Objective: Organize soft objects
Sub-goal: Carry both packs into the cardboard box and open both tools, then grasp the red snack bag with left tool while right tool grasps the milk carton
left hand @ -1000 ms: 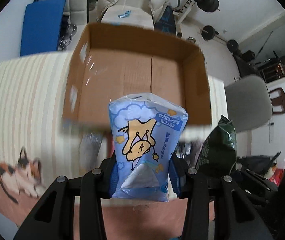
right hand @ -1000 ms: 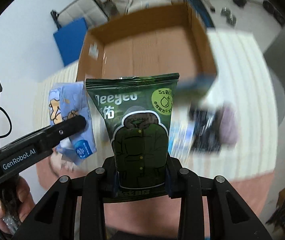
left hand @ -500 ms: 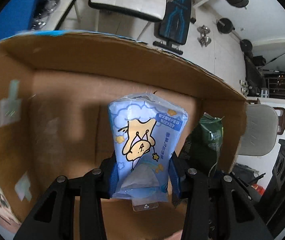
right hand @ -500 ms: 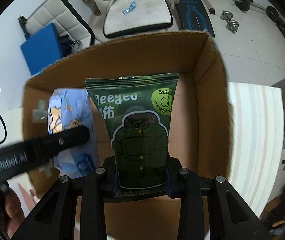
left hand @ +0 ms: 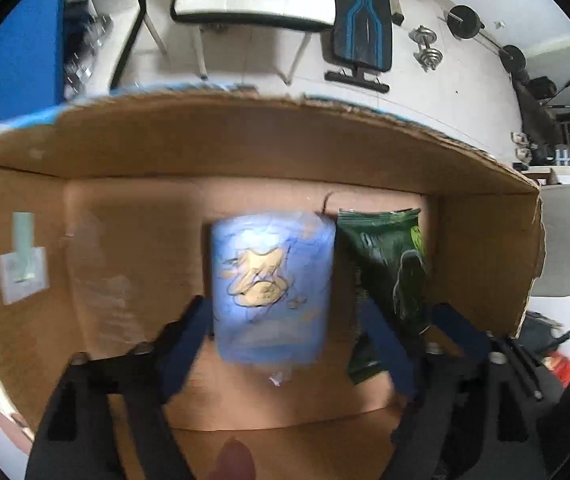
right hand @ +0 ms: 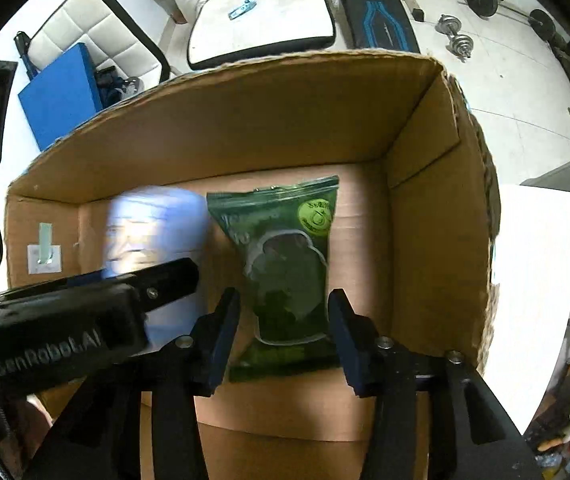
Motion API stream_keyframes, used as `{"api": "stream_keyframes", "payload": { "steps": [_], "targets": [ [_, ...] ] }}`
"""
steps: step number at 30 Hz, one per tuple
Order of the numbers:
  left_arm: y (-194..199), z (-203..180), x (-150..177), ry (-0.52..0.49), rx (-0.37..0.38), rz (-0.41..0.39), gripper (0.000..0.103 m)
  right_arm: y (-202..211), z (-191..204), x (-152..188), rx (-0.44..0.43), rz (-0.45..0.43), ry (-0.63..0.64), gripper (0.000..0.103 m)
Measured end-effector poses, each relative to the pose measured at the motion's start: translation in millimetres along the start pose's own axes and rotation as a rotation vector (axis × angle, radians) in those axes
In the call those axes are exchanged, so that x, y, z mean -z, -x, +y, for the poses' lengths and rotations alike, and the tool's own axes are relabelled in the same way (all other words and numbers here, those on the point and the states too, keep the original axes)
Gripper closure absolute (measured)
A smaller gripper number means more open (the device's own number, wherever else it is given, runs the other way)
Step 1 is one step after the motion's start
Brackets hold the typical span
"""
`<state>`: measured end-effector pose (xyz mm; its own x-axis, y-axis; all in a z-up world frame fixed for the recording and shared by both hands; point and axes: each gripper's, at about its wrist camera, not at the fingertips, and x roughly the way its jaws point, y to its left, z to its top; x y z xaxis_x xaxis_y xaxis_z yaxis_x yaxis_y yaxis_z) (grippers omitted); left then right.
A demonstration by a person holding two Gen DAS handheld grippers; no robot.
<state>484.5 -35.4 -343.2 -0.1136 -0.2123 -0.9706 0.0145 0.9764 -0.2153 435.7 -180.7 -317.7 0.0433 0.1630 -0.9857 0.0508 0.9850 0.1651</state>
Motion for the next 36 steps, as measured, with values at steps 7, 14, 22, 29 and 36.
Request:
{"api": "stream_keyframes", "payload": {
  "steps": [7,14,22,29,36],
  "targets": [
    [38,13,30,-0.005,-0.009,-0.072,0.003,11,1,3,0.050,-0.034,0.027,0.018],
    [74,11,72,-0.029,-0.057,-0.157,0.001,32,1,24,0.086,-0.087,0.043,0.000],
    [112,15,128,-0.027,-0.074,-0.269,0.001,67,3,70,0.066,-0.180,0.042,0.000],
    [113,27,201,-0.019,-0.244,-0.372,0.001,82,-10,130,-0.011,-0.183,0.003,0.000],
    [15,50,232,-0.015,-0.253,-0.164,0.024,18,-45,208,-0.075,-0.024,-0.112,0.021]
  ]
}}
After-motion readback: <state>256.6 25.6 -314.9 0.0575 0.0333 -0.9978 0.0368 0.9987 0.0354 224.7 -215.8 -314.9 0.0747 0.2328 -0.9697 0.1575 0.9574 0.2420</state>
